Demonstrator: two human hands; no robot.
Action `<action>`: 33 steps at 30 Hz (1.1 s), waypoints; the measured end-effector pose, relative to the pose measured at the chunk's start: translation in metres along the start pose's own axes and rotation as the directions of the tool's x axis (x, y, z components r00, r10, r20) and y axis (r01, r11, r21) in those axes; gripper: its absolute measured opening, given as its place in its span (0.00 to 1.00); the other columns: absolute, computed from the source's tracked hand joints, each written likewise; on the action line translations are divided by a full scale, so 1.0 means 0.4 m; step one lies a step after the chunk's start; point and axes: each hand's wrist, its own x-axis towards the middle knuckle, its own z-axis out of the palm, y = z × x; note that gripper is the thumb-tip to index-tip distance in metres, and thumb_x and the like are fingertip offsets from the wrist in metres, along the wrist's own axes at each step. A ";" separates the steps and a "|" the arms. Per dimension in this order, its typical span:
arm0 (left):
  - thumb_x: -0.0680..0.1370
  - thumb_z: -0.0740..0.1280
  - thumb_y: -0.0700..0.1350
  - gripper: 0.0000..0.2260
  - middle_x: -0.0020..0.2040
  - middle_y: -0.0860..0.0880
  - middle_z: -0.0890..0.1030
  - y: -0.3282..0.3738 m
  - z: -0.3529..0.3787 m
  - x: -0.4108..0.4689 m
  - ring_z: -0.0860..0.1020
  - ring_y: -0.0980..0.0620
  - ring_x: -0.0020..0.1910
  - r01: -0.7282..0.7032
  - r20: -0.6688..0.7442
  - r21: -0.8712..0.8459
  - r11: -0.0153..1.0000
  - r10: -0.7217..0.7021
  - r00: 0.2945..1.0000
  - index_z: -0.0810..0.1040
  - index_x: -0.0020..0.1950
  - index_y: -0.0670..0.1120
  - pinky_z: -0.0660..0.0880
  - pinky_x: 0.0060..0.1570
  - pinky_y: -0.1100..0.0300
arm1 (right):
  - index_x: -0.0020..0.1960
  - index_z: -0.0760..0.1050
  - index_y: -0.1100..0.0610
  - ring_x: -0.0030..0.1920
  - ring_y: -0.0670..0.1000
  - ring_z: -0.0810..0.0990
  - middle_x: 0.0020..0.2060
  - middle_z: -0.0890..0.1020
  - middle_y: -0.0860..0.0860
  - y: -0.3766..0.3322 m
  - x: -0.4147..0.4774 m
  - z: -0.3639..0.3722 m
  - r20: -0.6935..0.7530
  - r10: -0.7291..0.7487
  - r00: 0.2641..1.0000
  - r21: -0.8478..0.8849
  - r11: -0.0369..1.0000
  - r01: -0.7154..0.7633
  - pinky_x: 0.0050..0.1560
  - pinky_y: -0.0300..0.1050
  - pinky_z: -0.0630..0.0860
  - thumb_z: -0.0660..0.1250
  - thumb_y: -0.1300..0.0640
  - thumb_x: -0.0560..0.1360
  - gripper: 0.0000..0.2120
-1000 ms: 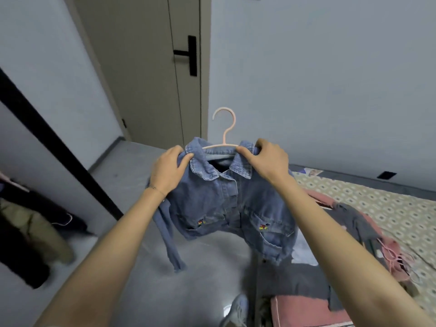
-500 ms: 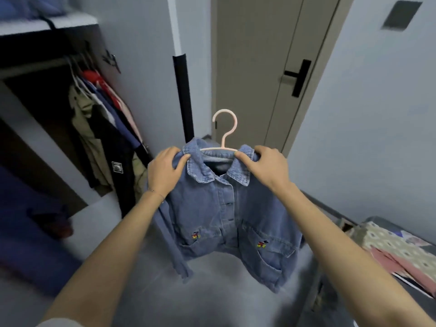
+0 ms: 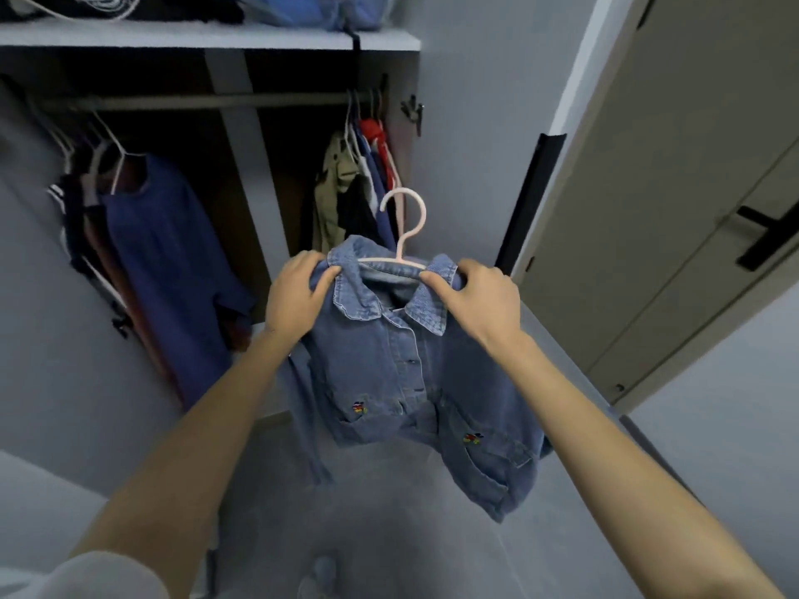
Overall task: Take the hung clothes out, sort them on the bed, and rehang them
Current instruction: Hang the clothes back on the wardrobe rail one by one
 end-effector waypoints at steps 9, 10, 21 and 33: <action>0.82 0.64 0.50 0.12 0.43 0.50 0.75 -0.240 -0.074 0.134 0.74 0.51 0.43 0.117 -0.012 -0.035 0.992 -0.118 0.993 0.75 0.46 0.43 0.71 0.43 0.55 | 0.34 0.65 0.56 0.33 0.56 0.73 0.29 0.74 0.50 -0.165 0.214 0.184 0.069 -0.041 0.997 0.045 0.998 0.038 0.33 0.47 0.64 0.61 0.30 0.73 0.29; 0.82 0.64 0.50 0.12 0.43 0.50 0.76 -0.273 -0.082 0.156 0.74 0.51 0.43 0.125 -0.001 -0.040 0.991 -0.125 0.992 0.75 0.46 0.43 0.71 0.43 0.55 | 0.35 0.66 0.56 0.34 0.56 0.74 0.29 0.74 0.50 -0.185 0.239 0.209 0.082 -0.030 0.996 0.058 0.998 0.025 0.33 0.47 0.65 0.61 0.30 0.73 0.29; 0.82 0.65 0.47 0.13 0.59 0.44 0.78 -0.595 -0.161 0.436 0.77 0.45 0.57 0.212 0.097 0.023 0.977 -0.213 0.972 0.77 0.61 0.41 0.73 0.58 0.50 | 0.33 0.60 0.55 0.29 0.50 0.68 0.26 0.68 0.48 -0.401 0.510 0.399 0.132 0.043 0.990 0.188 0.980 -0.067 0.28 0.47 0.61 0.66 0.35 0.74 0.27; 0.82 0.64 0.48 0.22 0.73 0.41 0.70 -0.720 -0.054 0.638 0.70 0.40 0.69 0.189 0.073 0.219 0.957 -0.209 0.975 0.68 0.74 0.41 0.67 0.67 0.41 | 0.34 0.68 0.58 0.35 0.54 0.75 0.30 0.74 0.52 -0.405 0.790 0.535 0.147 0.110 0.983 0.344 0.926 -0.155 0.32 0.47 0.64 0.69 0.41 0.74 0.23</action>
